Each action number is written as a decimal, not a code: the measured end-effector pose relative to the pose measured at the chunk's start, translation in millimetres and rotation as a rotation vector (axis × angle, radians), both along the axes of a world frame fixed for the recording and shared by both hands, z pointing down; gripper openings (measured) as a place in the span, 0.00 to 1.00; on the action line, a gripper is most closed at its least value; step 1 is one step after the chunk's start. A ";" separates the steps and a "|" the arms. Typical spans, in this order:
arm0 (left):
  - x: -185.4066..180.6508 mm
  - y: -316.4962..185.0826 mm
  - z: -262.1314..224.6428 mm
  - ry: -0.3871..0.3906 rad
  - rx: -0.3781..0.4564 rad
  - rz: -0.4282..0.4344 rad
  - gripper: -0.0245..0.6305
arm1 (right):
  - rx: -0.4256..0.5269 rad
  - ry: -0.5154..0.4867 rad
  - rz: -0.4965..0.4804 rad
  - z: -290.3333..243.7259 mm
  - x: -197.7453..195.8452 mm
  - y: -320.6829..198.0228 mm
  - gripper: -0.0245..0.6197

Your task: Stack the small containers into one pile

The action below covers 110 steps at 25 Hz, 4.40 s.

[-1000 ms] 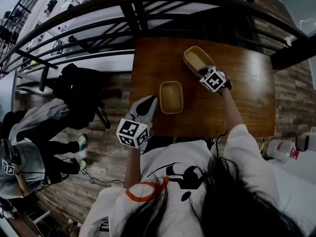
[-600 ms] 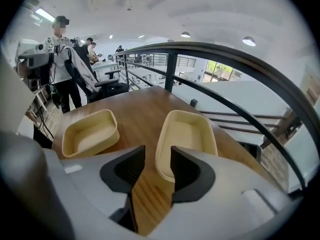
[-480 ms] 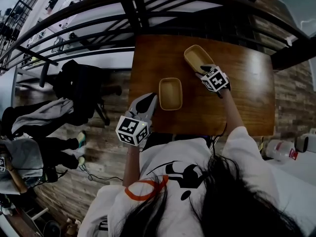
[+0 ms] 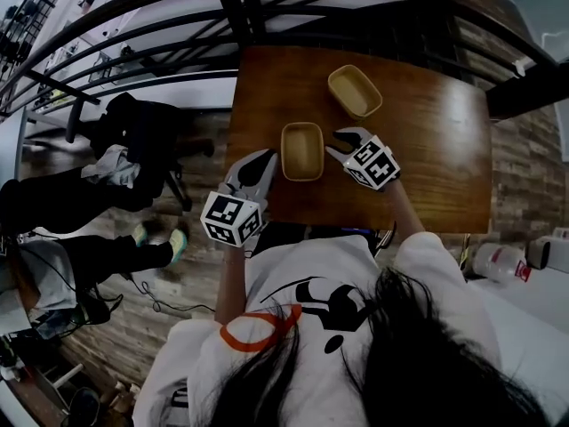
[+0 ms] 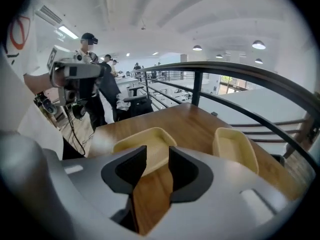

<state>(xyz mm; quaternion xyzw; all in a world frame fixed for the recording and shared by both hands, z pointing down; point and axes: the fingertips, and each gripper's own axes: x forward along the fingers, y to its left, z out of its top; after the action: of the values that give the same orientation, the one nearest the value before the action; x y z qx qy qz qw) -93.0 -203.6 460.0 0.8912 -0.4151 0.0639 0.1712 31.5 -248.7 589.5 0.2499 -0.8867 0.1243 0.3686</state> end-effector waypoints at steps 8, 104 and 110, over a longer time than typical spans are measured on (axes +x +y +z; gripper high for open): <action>-3.8 6.5 0.1 -0.001 -0.005 -0.017 0.04 | -0.045 0.007 -0.229 18.0 -78.7 88.2 0.29; 100.1 -1.3 25.6 -0.049 -0.053 -0.120 0.04 | 0.203 0.204 -0.551 -19.8 103.1 -78.5 0.19; 99.7 1.0 22.7 -0.049 -0.043 -0.112 0.04 | 0.191 0.059 -0.424 -41.7 97.7 -52.4 0.19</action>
<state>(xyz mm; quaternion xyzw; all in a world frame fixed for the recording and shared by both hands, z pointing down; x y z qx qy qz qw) 6.7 -202.6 482.7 0.8607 -0.4671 0.0850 0.1837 129.2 -301.1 547.8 0.0955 -0.9159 -0.0479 0.3869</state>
